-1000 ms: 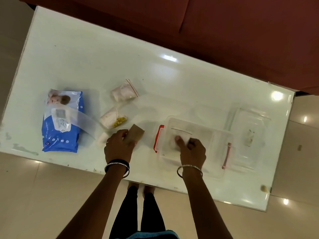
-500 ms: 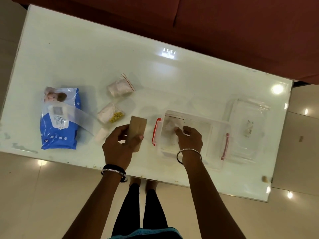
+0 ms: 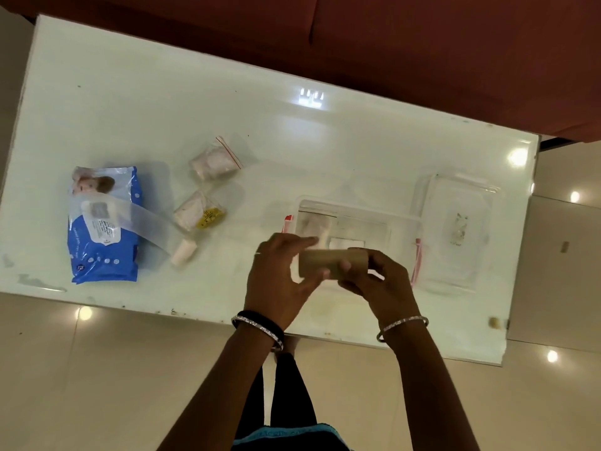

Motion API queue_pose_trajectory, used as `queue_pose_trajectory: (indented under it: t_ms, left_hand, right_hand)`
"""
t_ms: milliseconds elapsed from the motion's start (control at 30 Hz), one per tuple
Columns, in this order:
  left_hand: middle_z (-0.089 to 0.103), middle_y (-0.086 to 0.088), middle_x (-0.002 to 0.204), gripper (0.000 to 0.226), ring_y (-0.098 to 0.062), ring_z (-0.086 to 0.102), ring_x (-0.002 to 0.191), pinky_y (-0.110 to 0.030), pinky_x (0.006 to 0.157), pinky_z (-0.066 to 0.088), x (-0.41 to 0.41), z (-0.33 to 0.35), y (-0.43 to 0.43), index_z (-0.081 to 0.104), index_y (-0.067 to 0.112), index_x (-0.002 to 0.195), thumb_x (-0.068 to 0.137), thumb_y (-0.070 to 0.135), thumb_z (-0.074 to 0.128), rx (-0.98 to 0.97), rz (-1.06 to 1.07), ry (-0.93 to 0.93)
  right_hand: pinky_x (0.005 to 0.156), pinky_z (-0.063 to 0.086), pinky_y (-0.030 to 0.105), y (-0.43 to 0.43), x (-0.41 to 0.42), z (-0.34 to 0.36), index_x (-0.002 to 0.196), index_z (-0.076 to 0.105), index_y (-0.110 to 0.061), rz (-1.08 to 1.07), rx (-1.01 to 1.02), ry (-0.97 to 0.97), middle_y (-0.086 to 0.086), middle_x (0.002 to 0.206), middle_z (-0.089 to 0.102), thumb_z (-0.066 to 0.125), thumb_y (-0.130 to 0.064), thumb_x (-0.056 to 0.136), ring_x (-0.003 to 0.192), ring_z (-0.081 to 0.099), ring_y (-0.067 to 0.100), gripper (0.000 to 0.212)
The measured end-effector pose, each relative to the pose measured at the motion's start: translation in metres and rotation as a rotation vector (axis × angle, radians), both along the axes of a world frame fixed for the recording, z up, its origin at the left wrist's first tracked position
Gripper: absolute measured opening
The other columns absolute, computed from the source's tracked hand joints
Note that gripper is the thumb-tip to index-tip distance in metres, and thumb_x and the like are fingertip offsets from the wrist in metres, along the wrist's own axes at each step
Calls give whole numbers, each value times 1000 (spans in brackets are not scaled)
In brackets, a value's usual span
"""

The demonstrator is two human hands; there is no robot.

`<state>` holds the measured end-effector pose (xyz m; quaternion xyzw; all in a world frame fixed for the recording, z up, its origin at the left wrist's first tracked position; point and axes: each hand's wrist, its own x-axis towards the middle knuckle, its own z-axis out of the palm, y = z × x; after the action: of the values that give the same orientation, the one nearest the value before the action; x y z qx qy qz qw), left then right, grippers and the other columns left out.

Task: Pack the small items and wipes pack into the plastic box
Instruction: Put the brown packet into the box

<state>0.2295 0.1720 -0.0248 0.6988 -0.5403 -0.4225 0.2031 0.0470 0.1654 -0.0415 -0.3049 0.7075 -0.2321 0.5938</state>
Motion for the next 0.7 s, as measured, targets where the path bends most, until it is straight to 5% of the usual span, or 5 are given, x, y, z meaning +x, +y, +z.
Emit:
queue_pose_trajectory:
  t_ms: [133,333,500,700]
  left_hand:
    - [61,0,109,41,-17,61,94,-38,80,55,11,-12,9,63,21,118,79,22,74,52,281,-44]
    - [72,7,88,30,-1,67,72,-11,62,47,17,-27,17,69,23,104,75,24,78,311,404,98]
    - [74,7,87,21,-14,72,71,-38,75,59,17,-31,17,71,29,88,71,25,82,362,504,179]
    - [74,7,76,12,-10,70,68,-28,71,57,32,-33,14,74,25,83,74,31,78,372,490,230]
  right_hand:
    - [80,63,40,-8,-10,-25,111,68,2,-59,139,173,16,107,69,79,-20,83,80,75,25,37]
    - [91,58,47,-20,13,-55,112,66,-8,-30,342,299,14,102,71,81,-24,79,90,72,35,40]
    - [97,53,37,-22,27,-68,106,69,-9,66,396,516,12,109,74,78,-35,79,106,69,33,39]
    - [90,51,36,-28,38,-40,103,75,-13,213,421,731,14,109,73,75,-40,82,109,65,35,35]
